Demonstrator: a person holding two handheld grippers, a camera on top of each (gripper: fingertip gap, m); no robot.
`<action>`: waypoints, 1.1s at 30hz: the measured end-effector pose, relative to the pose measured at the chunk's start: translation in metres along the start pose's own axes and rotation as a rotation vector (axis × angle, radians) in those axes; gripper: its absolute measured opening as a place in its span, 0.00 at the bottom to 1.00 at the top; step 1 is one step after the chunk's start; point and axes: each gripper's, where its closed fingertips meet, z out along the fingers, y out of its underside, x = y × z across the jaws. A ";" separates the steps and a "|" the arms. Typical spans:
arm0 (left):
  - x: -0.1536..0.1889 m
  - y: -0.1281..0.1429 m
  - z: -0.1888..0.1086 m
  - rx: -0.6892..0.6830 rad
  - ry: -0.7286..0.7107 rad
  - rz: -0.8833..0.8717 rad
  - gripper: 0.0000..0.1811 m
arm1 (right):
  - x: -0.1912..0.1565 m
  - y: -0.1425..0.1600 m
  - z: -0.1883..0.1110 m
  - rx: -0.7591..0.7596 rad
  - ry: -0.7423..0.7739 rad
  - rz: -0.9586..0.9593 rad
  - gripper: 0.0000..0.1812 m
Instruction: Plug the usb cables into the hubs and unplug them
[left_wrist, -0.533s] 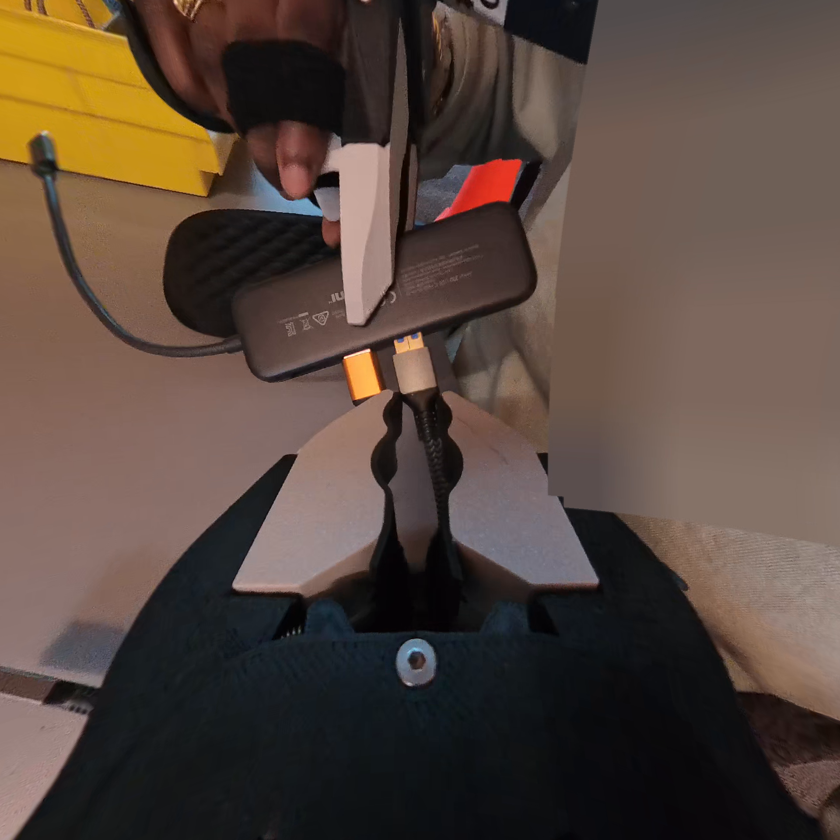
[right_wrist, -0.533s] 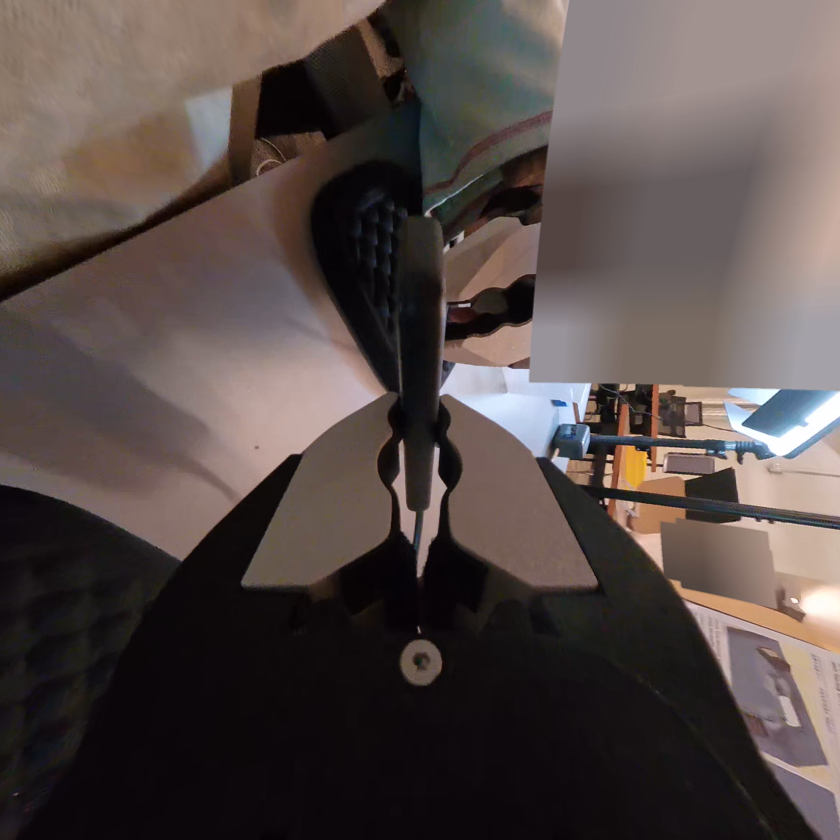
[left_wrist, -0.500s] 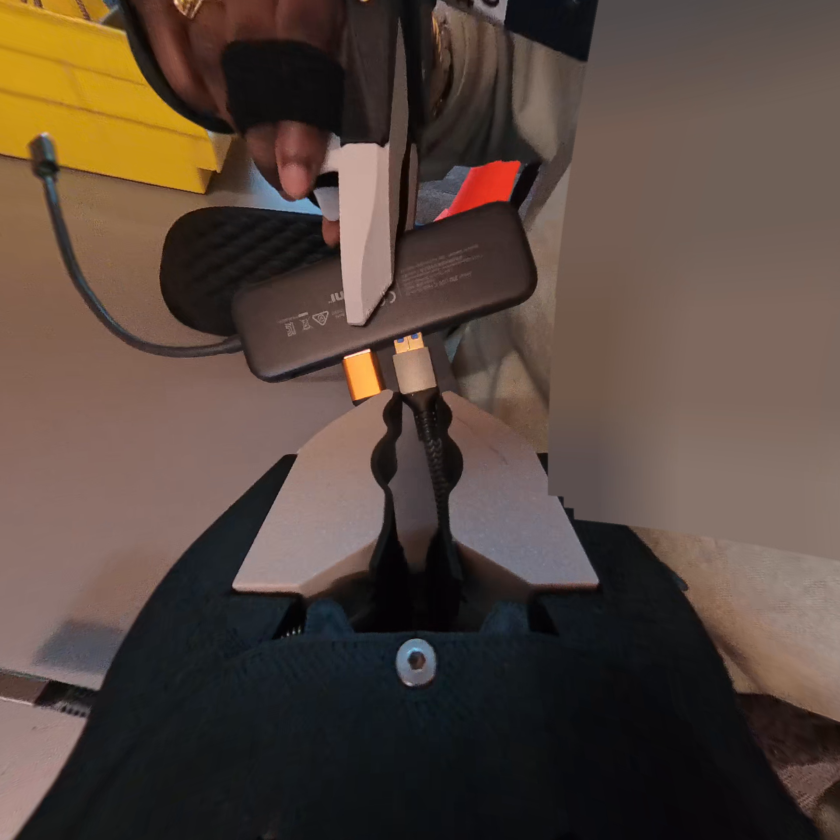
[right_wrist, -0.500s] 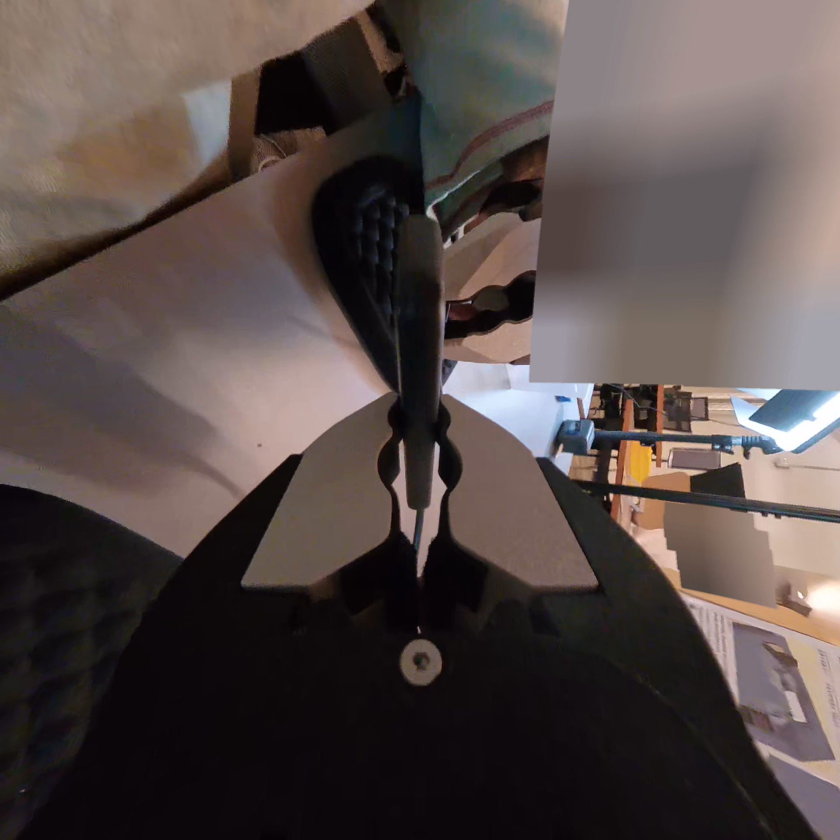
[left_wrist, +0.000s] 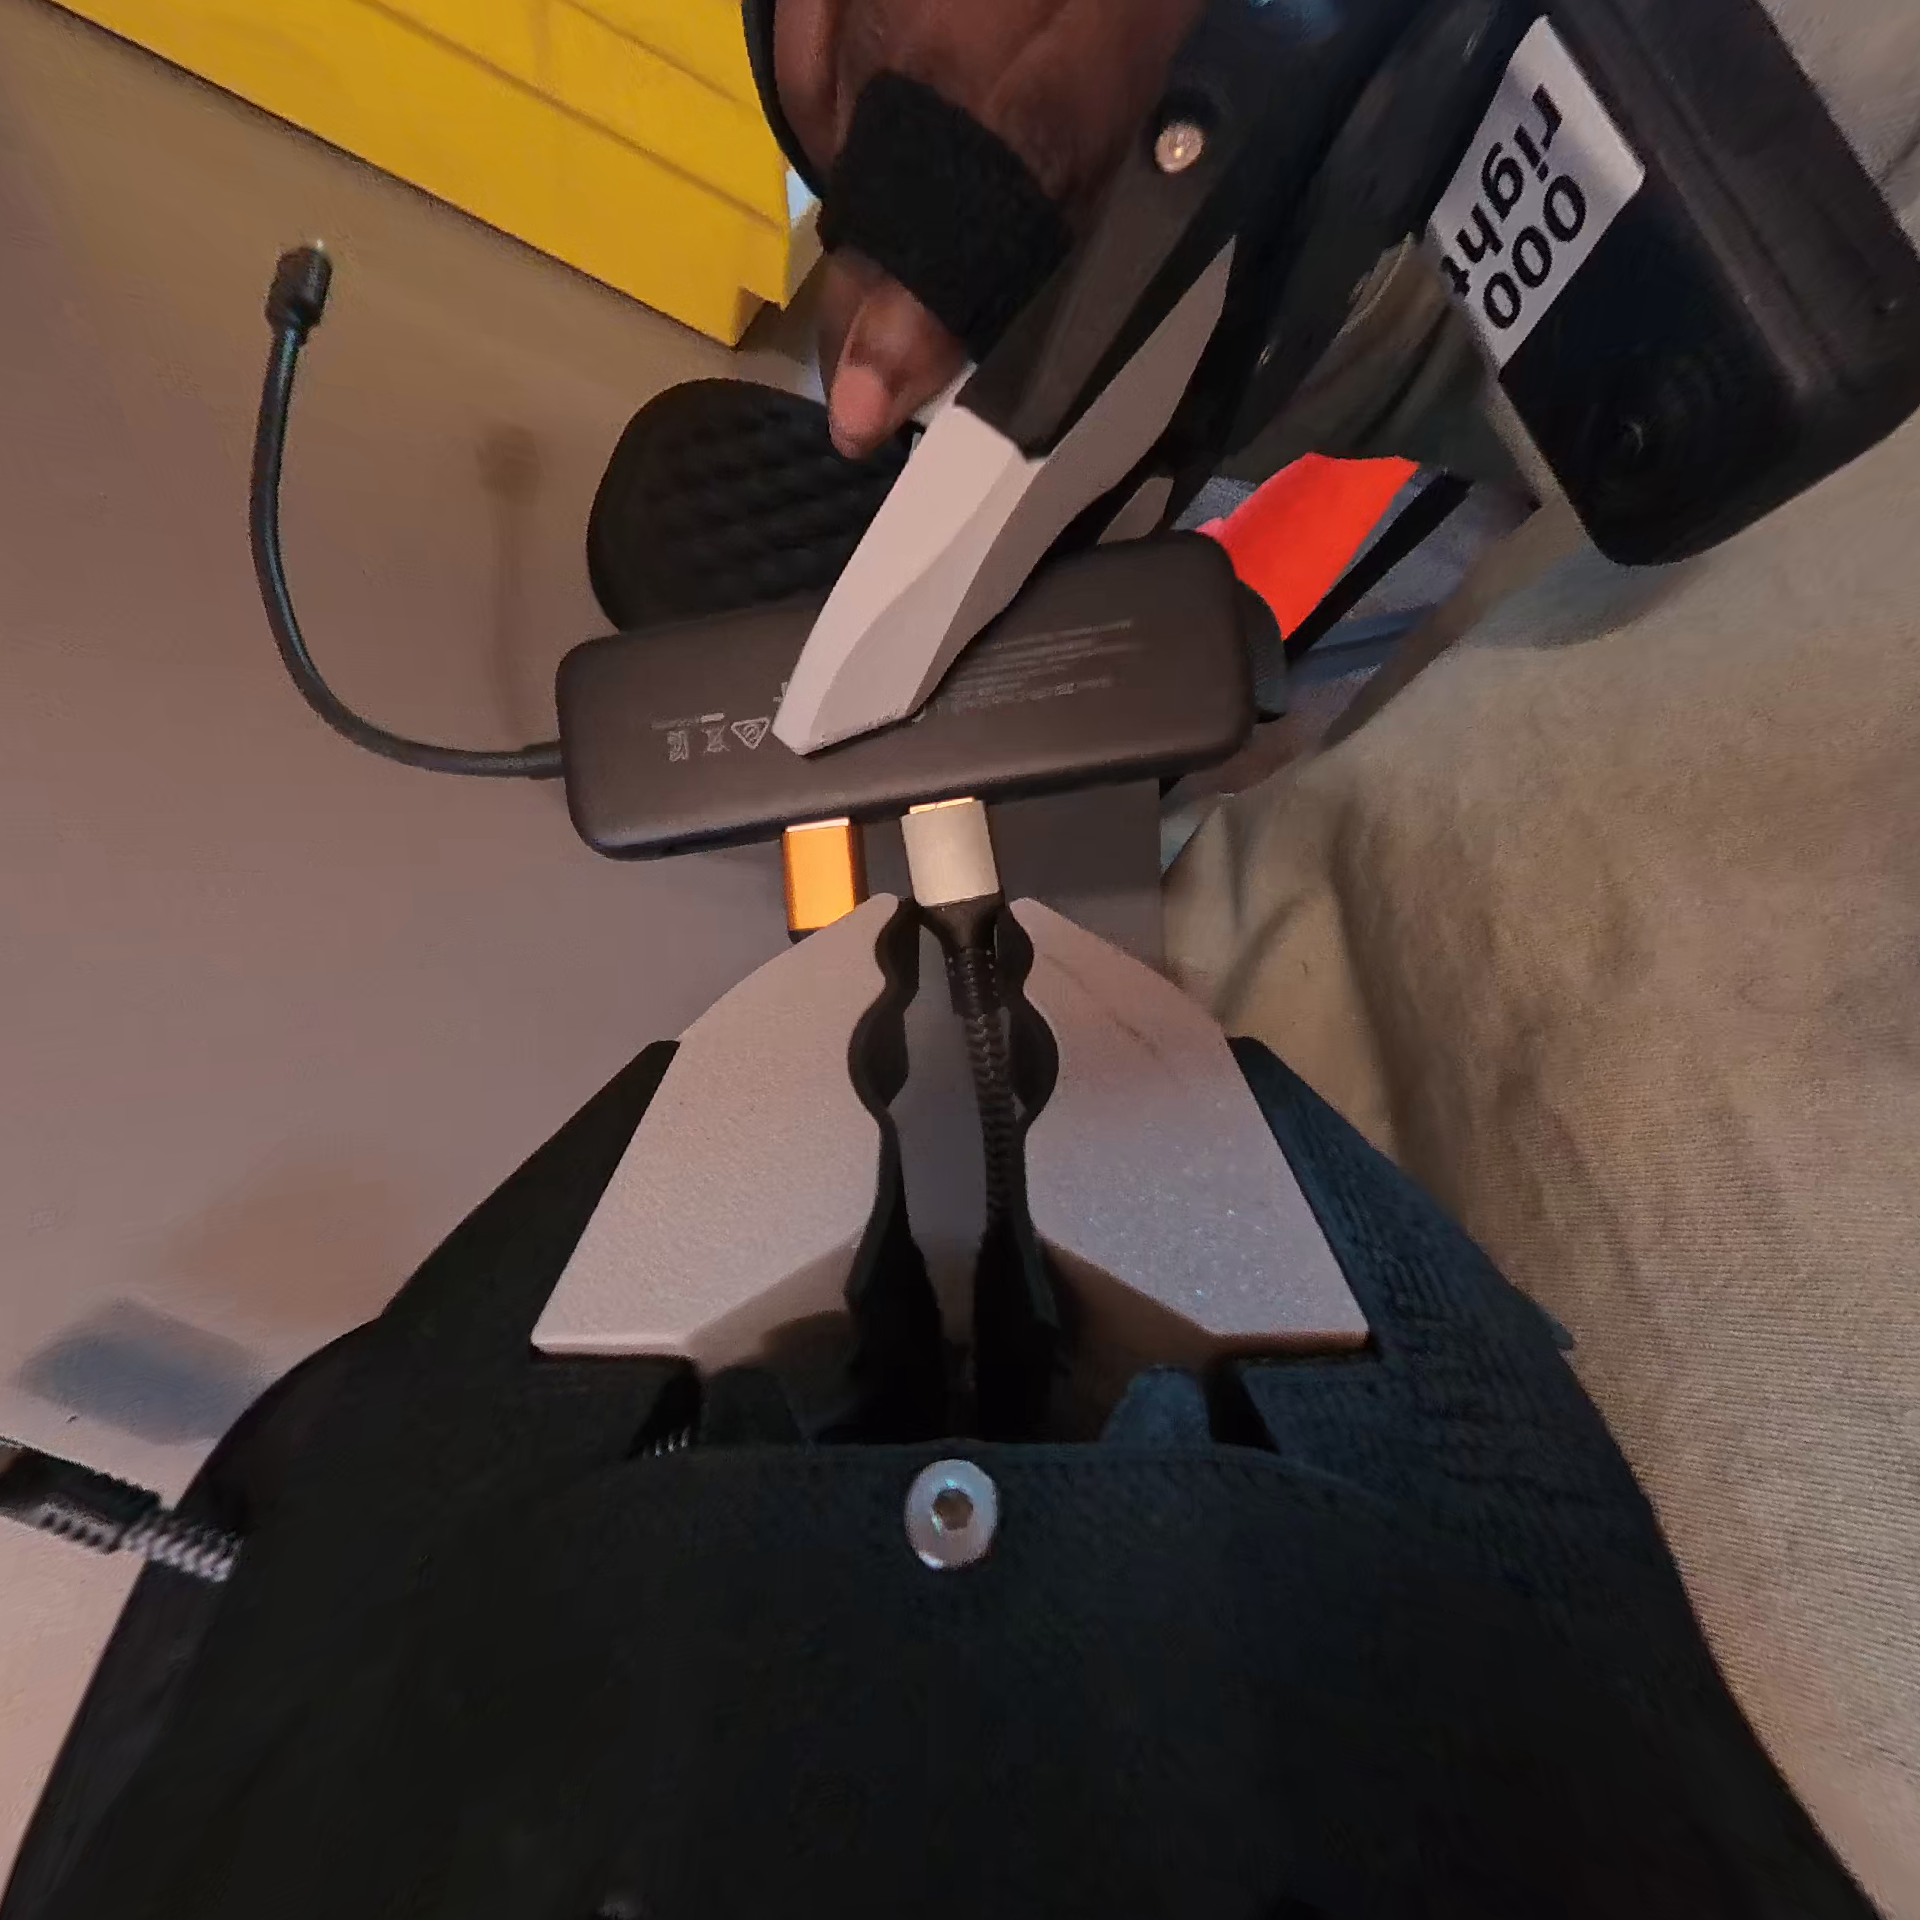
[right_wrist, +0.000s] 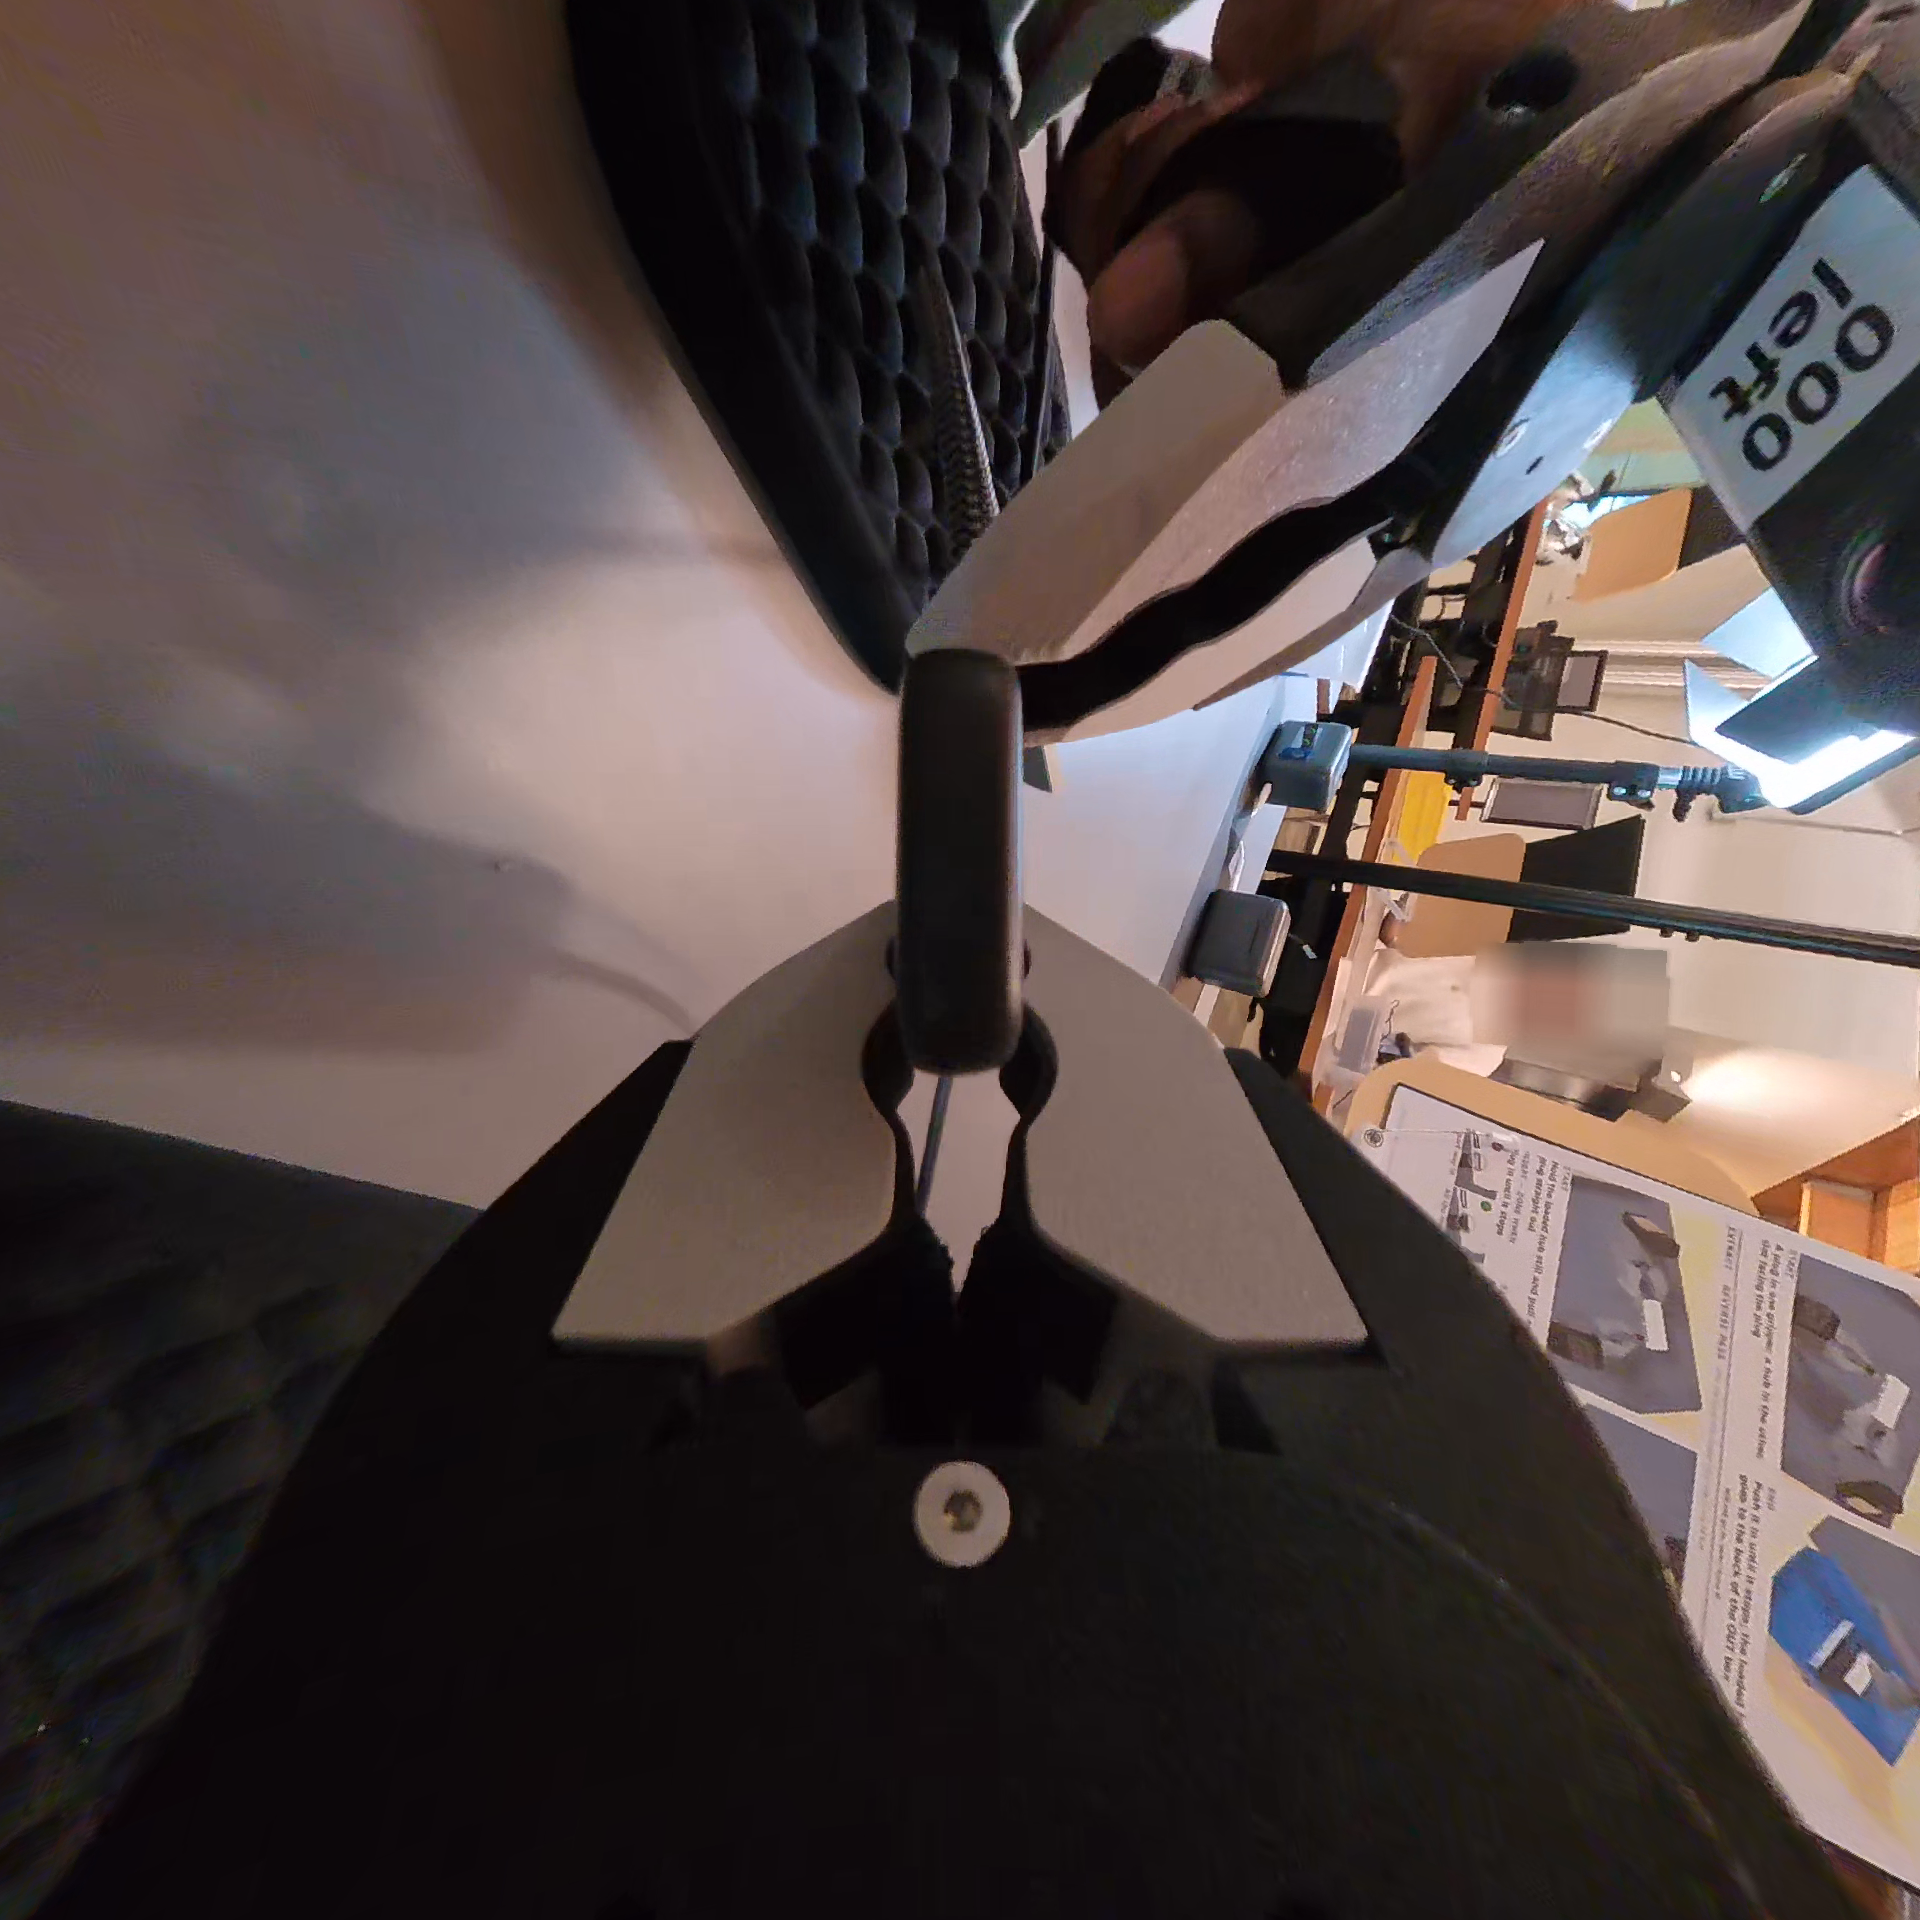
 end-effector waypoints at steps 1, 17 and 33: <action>-0.001 -0.001 0.000 -0.004 -0.001 -0.001 0.07 | 0.001 0.002 0.001 -0.009 -0.001 -0.001 0.06; -0.019 -0.072 -0.180 1.262 -1.030 0.451 0.23 | 0.111 0.102 -0.080 -0.054 0.589 0.575 0.07; -0.077 -0.029 -0.145 1.087 -1.035 0.235 0.25 | 0.070 0.251 -0.291 0.264 1.511 1.297 0.07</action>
